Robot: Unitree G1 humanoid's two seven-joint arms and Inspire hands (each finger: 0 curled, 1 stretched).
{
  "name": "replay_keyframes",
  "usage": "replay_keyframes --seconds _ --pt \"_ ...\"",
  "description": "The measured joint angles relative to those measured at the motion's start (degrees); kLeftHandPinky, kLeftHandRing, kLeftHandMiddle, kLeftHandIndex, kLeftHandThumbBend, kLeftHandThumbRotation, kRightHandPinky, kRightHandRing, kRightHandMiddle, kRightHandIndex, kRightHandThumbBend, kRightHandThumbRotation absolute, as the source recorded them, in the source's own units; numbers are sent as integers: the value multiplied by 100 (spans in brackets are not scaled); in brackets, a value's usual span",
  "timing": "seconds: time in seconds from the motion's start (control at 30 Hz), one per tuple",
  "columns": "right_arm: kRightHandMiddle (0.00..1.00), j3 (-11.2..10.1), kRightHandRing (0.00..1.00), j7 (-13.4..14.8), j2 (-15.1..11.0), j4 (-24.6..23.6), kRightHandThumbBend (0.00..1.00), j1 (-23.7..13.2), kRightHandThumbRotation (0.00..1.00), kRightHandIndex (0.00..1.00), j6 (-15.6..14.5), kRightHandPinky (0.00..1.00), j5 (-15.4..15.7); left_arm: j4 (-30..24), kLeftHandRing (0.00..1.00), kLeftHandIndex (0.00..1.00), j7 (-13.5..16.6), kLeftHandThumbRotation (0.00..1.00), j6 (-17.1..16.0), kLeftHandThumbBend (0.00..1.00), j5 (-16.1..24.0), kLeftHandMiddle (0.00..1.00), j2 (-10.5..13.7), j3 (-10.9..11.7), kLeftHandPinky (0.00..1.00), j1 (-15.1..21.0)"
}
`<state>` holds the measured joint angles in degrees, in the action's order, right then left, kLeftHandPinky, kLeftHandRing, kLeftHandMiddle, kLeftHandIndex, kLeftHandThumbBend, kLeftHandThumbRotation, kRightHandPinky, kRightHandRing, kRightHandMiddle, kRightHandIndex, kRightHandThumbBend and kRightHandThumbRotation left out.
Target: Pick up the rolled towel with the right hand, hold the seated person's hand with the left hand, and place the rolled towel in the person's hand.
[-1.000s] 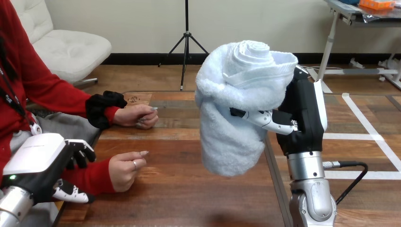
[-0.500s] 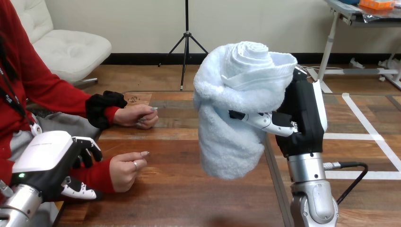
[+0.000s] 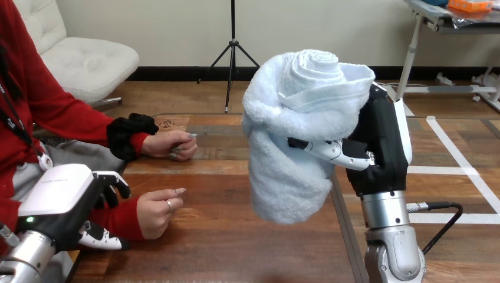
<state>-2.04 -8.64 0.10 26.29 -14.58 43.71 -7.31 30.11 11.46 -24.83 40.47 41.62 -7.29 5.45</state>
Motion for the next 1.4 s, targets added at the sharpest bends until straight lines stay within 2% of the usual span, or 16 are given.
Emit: replay_keyframes --seconds 0.57,0.9,1.4 --pt "41 10 30 -36 12 -113 79 63 0 45 -152 24 -101 -203 75 82 -72 23 404 100 62 79 -61 -115 69 0" --pt "41 12 29 -37 13 -152 79 72 0 45 -178 23 -104 -368 80 86 -296 26 725 100 63 84 -99 -128 73 -1" --pt "41 13 29 -41 15 -373 78 153 0 45 -350 23 -122 -372 82 87 -291 27 833 100 138 85 -121 -213 76 -3"
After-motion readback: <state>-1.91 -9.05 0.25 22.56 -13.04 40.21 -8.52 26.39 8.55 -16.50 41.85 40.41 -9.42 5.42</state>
